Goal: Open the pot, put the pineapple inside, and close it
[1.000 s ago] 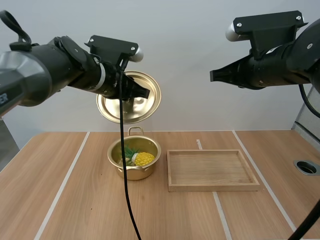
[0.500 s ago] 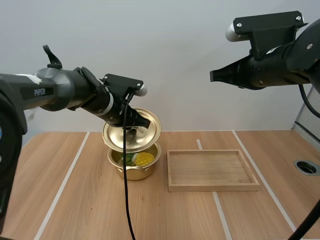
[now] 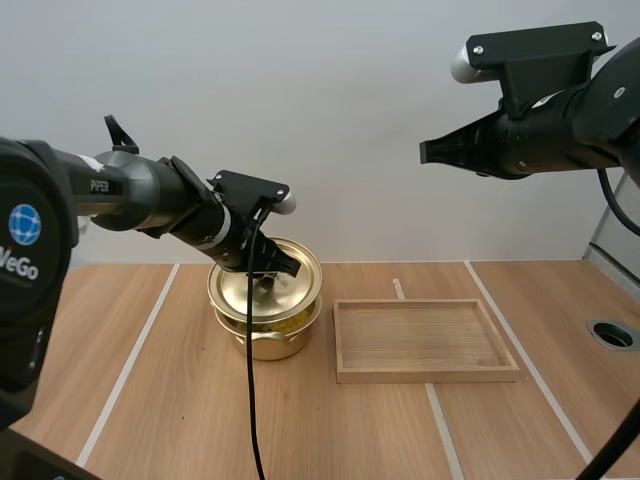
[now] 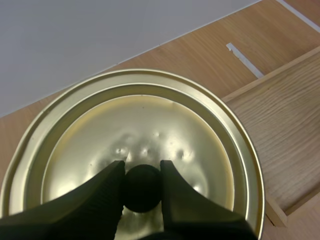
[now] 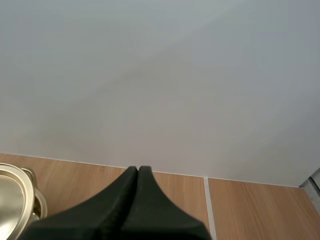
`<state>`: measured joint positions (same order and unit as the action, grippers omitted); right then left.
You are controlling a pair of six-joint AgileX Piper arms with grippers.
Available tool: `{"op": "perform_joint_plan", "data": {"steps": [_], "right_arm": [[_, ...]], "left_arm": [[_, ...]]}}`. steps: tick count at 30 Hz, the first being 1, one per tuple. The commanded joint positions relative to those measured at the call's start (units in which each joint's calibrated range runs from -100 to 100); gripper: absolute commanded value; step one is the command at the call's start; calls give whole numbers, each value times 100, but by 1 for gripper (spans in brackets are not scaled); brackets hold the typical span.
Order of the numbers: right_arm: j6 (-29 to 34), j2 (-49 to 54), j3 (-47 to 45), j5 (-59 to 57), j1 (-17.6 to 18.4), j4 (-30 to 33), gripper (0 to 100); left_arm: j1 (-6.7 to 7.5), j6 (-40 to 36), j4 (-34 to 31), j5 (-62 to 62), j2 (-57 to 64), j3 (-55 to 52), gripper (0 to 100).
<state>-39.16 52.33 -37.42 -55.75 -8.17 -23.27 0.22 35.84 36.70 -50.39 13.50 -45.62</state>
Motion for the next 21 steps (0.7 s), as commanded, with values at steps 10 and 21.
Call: {"op": "perform_joint_plan", "data": {"steps": [10, 21], "right_arm": [[10, 69, 22, 17, -29, -39, 0], [10, 69, 22, -370, -29, -39, 0]], "left_arm": [[18, 376, 292, 496, -529, -21, 0], [18, 422, 328, 438, -1048, -21, 0]]}}
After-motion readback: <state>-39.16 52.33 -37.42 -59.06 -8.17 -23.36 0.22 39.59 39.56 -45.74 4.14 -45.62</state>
